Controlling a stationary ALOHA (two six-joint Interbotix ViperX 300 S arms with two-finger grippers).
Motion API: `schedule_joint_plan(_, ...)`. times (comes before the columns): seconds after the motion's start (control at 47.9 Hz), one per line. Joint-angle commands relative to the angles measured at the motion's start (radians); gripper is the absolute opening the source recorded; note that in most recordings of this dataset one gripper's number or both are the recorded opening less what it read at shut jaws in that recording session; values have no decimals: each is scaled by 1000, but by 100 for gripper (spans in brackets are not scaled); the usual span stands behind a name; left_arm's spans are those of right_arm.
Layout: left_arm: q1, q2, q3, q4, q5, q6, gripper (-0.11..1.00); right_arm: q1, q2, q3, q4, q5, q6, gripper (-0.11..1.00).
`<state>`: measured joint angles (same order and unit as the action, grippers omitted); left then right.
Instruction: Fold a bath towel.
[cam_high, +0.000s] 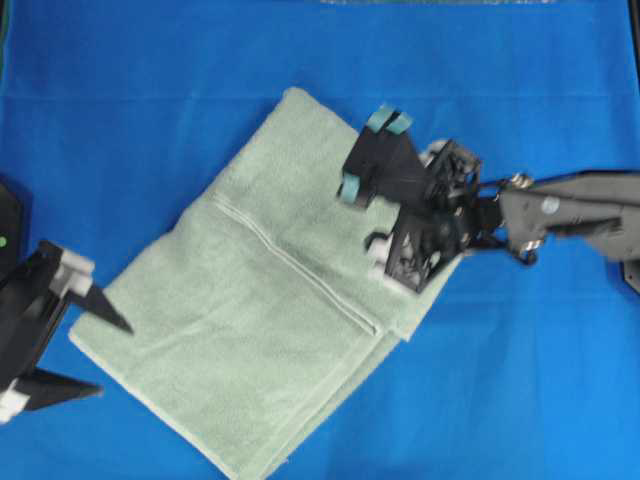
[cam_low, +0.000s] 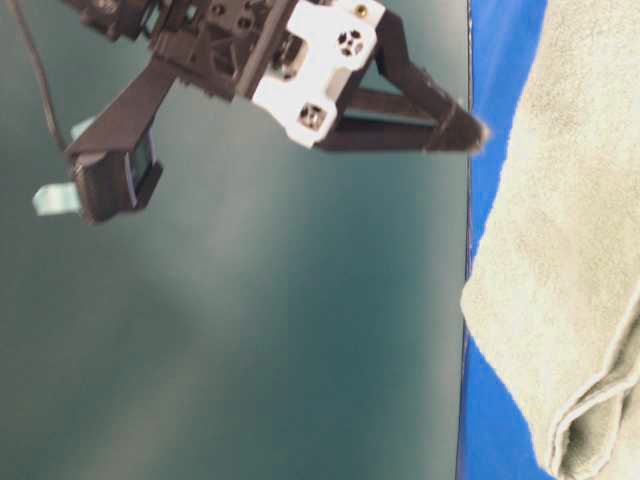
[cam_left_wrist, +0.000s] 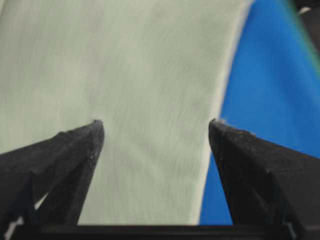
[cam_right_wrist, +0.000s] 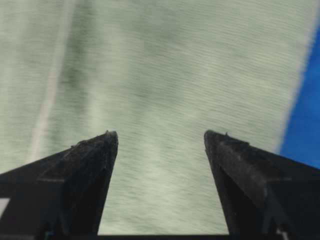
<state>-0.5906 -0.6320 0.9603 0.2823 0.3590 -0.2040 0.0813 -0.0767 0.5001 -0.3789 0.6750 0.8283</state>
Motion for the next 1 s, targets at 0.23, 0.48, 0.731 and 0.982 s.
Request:
schedule_joint_plan(0.23,-17,95,-51,-26,-109,104,80,-38,-87,64,-6,-48,-3,68)
schedule_joint_plan(0.48,-28,480,-232,-35,41,31,80,-71,-124,106,-6,-48,-3,68)
schedule_joint_plan(0.731,-29,735,-331,-31,124,-9,80,-74,-161,141,-8,-44,-3,68)
schedule_joint_plan(0.982,15,753,-333,-28,115,-14,77,-74,-192,172,-8,-49,-2,68)
